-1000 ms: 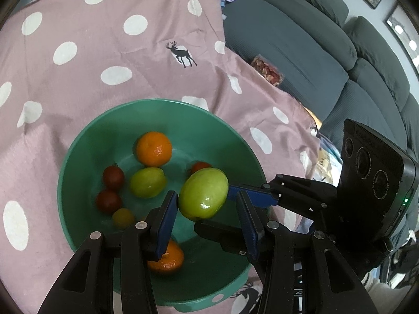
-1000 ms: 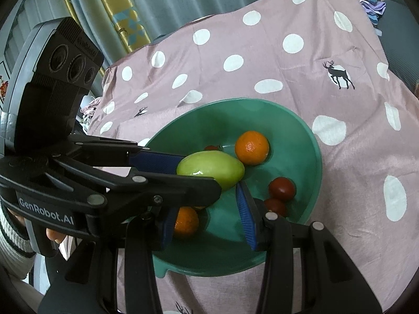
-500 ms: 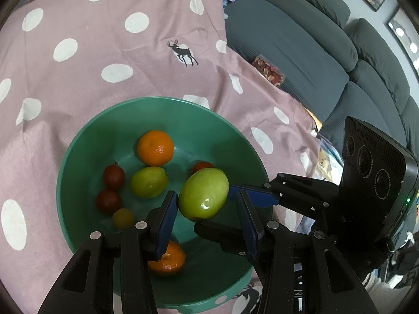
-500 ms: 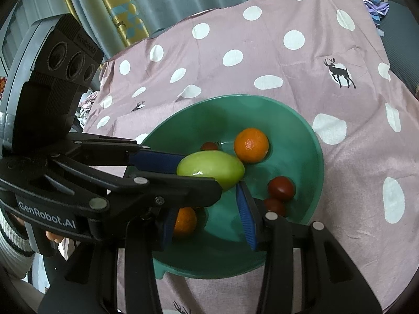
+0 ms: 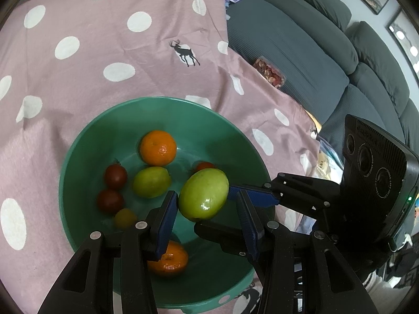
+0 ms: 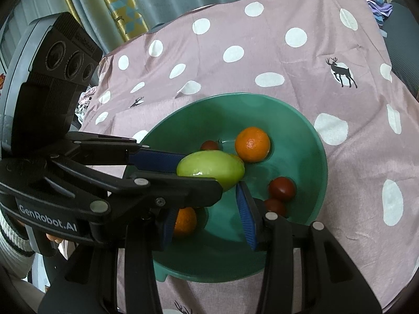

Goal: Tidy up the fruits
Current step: 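Lower the green fruit into the bowl and open both tools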

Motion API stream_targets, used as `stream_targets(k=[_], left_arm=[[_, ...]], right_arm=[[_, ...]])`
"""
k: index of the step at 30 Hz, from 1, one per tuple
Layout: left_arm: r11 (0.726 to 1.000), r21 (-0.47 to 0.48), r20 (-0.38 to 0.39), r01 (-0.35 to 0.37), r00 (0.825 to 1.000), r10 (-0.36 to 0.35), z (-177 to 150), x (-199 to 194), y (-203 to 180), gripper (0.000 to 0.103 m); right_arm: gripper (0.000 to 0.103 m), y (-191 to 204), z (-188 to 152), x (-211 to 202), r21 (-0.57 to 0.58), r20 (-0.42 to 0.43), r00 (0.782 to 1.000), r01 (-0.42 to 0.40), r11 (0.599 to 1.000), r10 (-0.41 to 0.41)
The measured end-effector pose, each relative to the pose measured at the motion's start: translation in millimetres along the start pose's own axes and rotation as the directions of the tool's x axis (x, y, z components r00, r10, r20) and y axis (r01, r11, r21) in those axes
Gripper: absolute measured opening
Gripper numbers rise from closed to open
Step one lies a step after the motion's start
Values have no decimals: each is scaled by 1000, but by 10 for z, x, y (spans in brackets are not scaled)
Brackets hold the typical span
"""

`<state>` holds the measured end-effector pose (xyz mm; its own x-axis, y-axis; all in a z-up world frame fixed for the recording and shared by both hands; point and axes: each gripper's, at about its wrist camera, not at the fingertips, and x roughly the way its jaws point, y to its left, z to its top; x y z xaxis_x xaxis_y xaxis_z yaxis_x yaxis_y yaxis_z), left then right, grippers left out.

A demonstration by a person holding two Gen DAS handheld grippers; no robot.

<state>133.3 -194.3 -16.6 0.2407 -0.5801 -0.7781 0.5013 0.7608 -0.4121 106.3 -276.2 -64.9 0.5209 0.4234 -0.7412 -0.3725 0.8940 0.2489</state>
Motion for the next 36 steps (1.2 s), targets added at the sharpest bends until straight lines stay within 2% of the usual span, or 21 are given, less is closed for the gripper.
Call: stream_targets(k=[36], left_arm=[[998, -57, -7, 24, 1000, -24, 26, -79, 156, 46]], right_arm=[[44, 107, 135, 104, -18, -84, 996, 5, 1000, -7]])
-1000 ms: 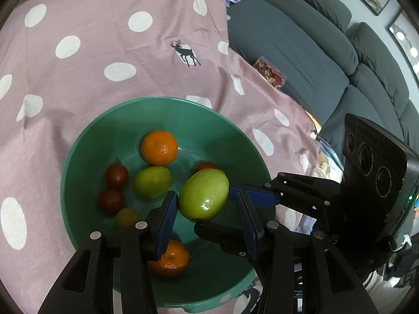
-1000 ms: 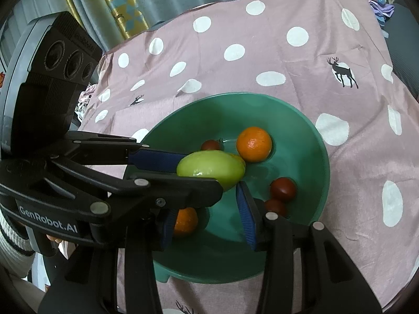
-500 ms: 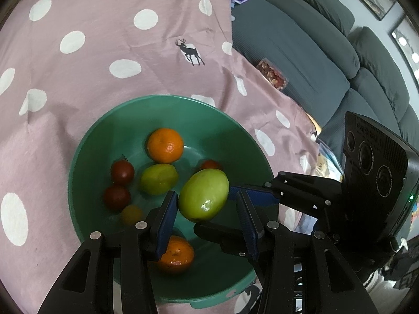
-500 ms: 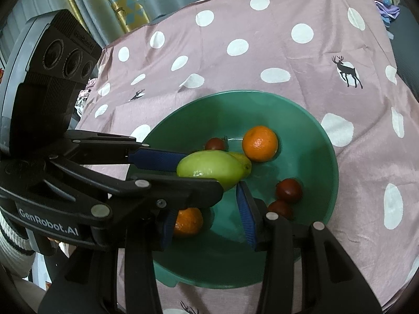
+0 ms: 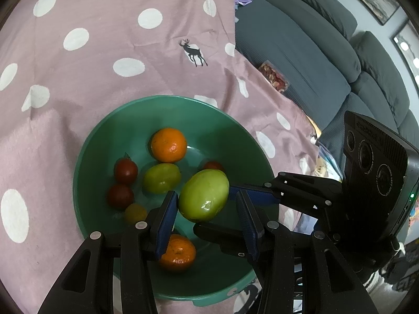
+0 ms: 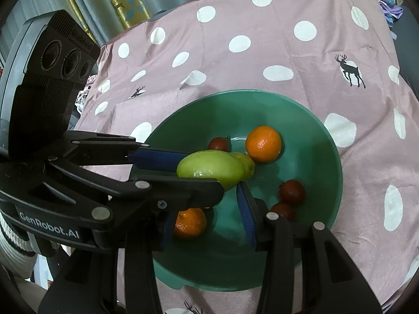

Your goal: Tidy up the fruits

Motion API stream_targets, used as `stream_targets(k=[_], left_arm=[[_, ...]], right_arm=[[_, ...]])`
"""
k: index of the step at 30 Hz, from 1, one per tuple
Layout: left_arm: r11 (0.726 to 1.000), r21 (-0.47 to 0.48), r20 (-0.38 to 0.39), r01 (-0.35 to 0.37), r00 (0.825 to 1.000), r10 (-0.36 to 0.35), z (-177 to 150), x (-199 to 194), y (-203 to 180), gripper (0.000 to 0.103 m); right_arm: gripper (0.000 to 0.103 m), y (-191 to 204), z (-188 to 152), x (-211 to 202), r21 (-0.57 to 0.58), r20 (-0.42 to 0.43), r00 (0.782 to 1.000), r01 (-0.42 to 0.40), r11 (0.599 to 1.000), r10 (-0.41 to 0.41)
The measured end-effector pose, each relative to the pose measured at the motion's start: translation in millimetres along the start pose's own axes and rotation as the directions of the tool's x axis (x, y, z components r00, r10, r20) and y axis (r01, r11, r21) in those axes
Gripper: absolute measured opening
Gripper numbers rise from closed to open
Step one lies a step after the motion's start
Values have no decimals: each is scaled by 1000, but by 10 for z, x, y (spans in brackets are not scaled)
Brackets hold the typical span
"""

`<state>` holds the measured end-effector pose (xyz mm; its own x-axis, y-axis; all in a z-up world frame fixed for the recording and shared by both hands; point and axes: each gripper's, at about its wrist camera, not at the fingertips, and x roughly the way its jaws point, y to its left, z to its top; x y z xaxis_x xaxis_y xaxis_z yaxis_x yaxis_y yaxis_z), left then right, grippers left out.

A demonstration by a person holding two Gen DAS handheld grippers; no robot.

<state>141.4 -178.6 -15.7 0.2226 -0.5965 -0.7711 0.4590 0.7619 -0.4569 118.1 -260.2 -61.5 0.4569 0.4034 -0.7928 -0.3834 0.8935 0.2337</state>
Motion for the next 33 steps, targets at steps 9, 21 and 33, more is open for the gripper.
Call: stream_targets(k=[9, 21, 33], left_arm=[[1000, -16, -12, -6, 1000, 6, -2, 23, 16, 46], [995, 9, 17, -99, 995, 99, -50, -82, -42, 59], [971, 36, 86, -235, 969, 231, -157, -340, -115, 83]], right_arm=[[45, 15, 1, 39, 5, -22, 1000, -1, 1000, 1], [48, 92, -9, 15, -11, -12, 1000, 18, 1000, -18], [66, 166, -63, -216, -7, 30, 996, 80, 997, -80]])
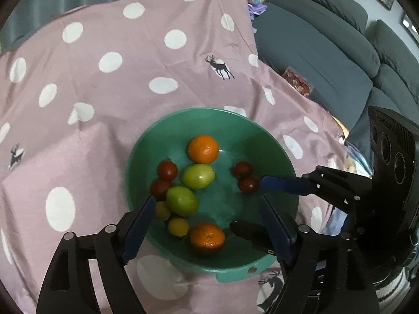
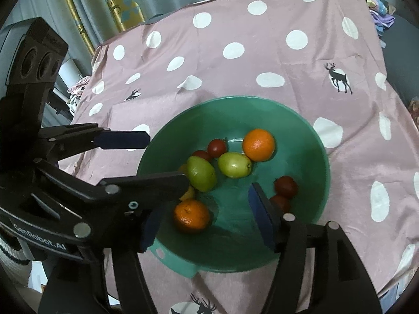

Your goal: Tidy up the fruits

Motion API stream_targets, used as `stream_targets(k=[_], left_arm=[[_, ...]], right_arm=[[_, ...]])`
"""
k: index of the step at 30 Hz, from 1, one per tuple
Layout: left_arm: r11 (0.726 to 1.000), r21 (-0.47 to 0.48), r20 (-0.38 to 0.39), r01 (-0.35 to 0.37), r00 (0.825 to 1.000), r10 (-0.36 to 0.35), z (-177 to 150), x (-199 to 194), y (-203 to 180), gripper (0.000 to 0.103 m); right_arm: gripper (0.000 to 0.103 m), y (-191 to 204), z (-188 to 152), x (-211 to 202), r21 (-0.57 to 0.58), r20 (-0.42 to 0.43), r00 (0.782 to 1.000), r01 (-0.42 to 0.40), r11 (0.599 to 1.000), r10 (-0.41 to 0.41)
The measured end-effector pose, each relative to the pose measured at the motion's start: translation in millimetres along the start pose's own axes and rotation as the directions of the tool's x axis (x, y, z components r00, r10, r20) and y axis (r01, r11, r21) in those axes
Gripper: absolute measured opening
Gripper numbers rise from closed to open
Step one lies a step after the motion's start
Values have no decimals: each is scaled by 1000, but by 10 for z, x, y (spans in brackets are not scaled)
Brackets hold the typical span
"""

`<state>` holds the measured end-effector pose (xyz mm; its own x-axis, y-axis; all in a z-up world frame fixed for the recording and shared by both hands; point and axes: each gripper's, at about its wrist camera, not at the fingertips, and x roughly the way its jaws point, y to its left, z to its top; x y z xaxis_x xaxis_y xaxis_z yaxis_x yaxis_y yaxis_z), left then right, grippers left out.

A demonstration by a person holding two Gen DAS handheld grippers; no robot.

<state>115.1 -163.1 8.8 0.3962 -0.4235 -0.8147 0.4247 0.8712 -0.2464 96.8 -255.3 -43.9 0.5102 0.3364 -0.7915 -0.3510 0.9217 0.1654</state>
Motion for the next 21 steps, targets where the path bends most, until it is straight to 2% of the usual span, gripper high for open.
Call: stream_targets(k=[8, 11, 15, 21], left_arm=[[997, 11, 22, -72, 997, 71, -36, -123, -25, 94], [996, 9, 35, -90, 995, 90, -54, -196, -34, 98], [993, 9, 52, -118, 992, 117, -86, -292, -55, 100], [985, 11, 101, -170, 981, 168, -128, -473, -131, 102]], right_arm=[[87, 38, -16, -107, 3, 9, 999, 49, 999, -49], [89, 50, -33, -171, -5, 23, 997, 72, 997, -72], [99, 64, -56, -261, -9, 45, 994, 96, 995, -95], [103, 122, -70, -421, -15, 81, 989, 128, 992, -126]])
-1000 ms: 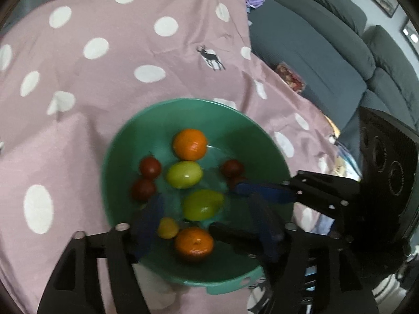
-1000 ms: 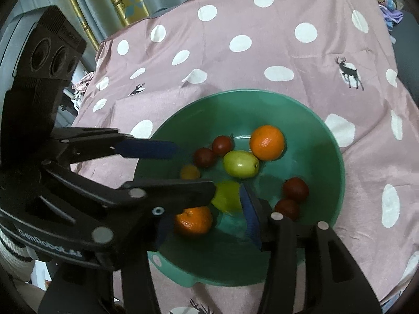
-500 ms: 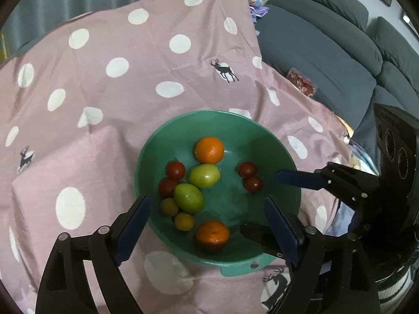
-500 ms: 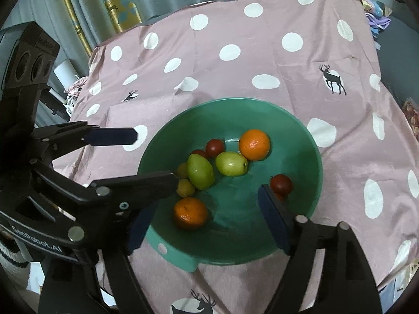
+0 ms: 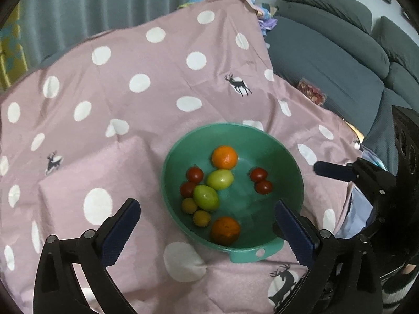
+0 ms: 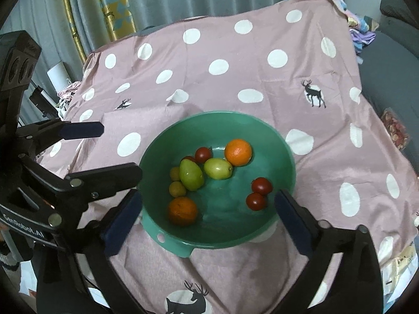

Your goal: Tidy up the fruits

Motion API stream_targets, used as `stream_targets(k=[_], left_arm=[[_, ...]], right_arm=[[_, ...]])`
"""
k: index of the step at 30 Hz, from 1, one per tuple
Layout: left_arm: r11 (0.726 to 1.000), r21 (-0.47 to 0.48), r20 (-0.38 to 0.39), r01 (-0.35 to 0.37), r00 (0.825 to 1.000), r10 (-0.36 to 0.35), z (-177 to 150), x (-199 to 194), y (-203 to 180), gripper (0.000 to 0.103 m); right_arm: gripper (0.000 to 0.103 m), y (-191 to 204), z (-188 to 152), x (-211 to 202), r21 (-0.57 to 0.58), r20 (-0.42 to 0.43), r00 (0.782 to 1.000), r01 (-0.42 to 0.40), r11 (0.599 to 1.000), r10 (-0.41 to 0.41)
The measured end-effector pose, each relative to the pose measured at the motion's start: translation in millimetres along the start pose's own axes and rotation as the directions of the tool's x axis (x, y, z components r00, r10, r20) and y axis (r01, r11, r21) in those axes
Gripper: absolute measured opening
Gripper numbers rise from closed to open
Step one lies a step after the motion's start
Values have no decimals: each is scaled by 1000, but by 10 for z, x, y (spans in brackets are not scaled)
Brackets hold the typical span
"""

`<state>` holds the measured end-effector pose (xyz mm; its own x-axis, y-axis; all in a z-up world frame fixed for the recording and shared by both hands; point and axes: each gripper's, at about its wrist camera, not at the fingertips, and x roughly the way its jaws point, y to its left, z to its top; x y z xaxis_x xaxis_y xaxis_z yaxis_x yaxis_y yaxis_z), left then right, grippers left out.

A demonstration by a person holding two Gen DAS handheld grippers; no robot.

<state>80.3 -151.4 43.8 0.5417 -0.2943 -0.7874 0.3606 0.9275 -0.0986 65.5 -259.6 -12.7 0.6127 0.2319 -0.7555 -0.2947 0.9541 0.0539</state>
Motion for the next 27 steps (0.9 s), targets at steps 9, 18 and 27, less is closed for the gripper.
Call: stream_targets(k=[9, 18, 27], left_arm=[[998, -24, 59, -51, 997, 52, -37, -250, -37, 102], [998, -59, 12, -26, 1000, 27, -104, -300, -35, 102], [996, -59, 45, -63, 997, 66, -81, -468, -12, 102]], right_arm=[[103, 26, -7, -261, 7, 59, 997, 40, 999, -40], [103, 64, -57, -398, -5, 74, 996, 55, 998, -54], [103, 118, -34, -520, -14, 91, 994, 67, 998, -66]])
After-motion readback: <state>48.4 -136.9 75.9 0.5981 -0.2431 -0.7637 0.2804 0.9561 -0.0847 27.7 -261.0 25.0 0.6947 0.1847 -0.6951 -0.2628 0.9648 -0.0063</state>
